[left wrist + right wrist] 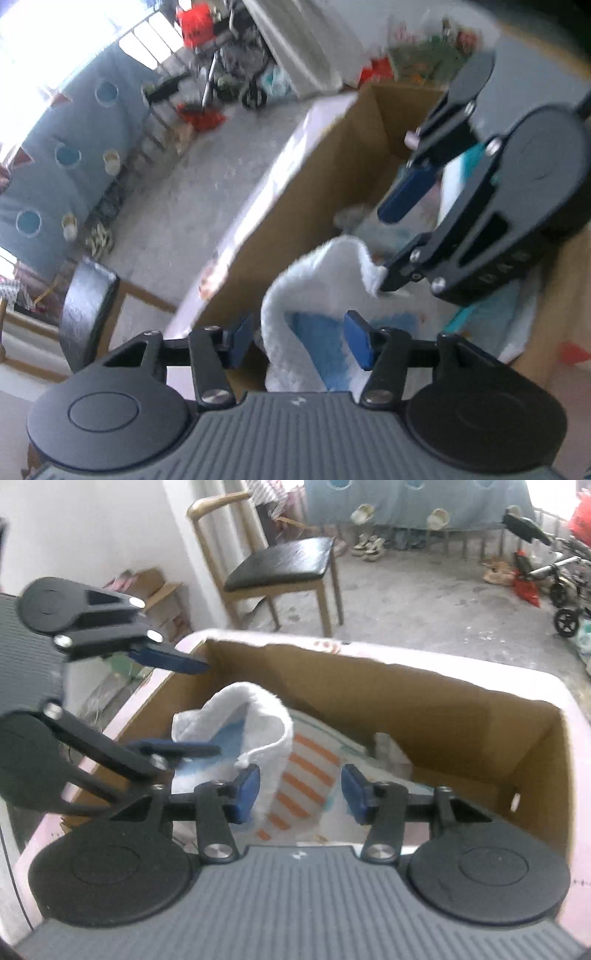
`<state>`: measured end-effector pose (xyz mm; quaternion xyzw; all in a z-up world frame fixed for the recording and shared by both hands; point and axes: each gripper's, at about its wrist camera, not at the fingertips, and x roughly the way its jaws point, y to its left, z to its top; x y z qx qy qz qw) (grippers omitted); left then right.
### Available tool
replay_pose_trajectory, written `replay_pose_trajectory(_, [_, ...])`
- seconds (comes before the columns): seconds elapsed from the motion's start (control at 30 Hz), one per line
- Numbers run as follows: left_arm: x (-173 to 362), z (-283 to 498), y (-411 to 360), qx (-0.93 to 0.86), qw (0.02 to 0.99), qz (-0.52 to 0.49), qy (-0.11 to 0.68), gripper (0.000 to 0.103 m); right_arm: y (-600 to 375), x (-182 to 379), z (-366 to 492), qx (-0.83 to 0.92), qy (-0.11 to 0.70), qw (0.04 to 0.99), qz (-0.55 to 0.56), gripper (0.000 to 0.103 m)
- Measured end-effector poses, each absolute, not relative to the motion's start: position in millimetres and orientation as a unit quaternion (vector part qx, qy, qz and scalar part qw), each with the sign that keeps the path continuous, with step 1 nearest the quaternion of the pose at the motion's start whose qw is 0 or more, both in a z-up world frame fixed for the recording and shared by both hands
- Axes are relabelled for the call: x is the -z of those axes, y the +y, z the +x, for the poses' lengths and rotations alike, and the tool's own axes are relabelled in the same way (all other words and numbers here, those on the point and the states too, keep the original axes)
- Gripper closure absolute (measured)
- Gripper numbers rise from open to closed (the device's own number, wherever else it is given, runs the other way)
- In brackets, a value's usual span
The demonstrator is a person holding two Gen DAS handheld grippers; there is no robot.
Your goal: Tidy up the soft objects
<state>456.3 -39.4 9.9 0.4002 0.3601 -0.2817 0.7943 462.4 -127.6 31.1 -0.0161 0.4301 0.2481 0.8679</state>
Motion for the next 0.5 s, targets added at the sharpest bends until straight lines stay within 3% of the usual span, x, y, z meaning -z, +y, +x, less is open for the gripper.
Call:
replay_pose_trajectory(0.1, [13, 471, -43, 0.255, 0.787, 0.410, 0.383, 0.066, -119, -25, 472, -0.241, 0.441, 0.864, -0.011, 0.055])
replay_pose_trajectory(0.13, [18, 475, -43, 0.251, 0.785, 0.410, 0.390, 0.091, -118, -21, 477, -0.242, 0.449, 0.860, -0.001, 0.055])
replay_pose_trajectory(0.17, [24, 479, -43, 0.241, 0.784, 0.417, 0.392, 0.097, -117, -17, 480, -0.245, 0.455, 0.856, 0.011, 0.055])
replay_pose_trajectory(0.23, [26, 480, -39, 0.222, 0.793, 0.415, 0.386, 0.099, -115, -10, 484, -0.246, 0.462, 0.852, 0.032, 0.066])
replay_pose_trajectory(0.27, [22, 478, -36, 0.221, 0.799, 0.407, 0.383, 0.099, -114, -8, 485, -0.236, 0.468, 0.851, 0.038, 0.103])
replay_pose_trajectory(0.33, [10, 471, -29, 0.229, 0.802, 0.401, 0.380, 0.099, -111, -4, 483, -0.223, 0.483, 0.846, 0.034, 0.103])
replay_pose_trajectory(0.5, [-32, 438, -15, 0.228, 0.821, 0.395, 0.344, 0.099, -110, -33, 448, -0.216, 0.432, 0.876, -0.009, 0.103])
